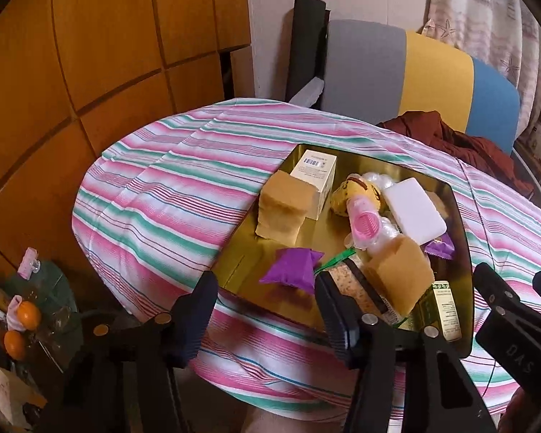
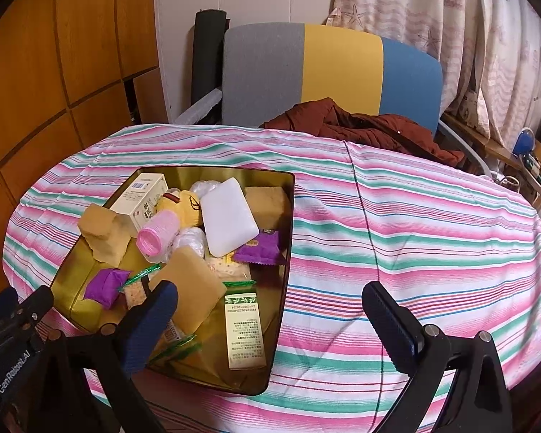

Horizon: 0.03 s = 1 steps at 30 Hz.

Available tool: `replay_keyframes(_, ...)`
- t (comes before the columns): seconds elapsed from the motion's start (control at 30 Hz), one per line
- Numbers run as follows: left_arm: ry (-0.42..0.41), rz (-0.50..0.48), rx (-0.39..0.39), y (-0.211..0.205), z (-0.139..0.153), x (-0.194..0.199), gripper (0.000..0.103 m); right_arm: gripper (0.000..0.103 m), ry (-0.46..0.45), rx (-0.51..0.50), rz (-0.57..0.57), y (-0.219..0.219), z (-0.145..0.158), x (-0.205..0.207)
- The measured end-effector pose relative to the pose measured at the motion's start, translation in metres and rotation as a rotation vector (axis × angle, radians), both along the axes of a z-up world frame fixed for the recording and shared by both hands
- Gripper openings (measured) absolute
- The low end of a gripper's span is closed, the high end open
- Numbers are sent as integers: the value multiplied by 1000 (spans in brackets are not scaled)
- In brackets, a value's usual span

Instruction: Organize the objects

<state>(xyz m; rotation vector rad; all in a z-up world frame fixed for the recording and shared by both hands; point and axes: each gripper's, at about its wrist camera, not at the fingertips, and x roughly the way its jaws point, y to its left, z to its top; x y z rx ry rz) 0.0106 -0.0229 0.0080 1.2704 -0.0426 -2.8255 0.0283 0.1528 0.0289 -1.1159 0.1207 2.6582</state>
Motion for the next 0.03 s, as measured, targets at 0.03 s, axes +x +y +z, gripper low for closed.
replay_keyframes(0.03, 2, -1, 0, 0, 0, 0, 57, 103, -1, -2, -1, 0, 0, 0)
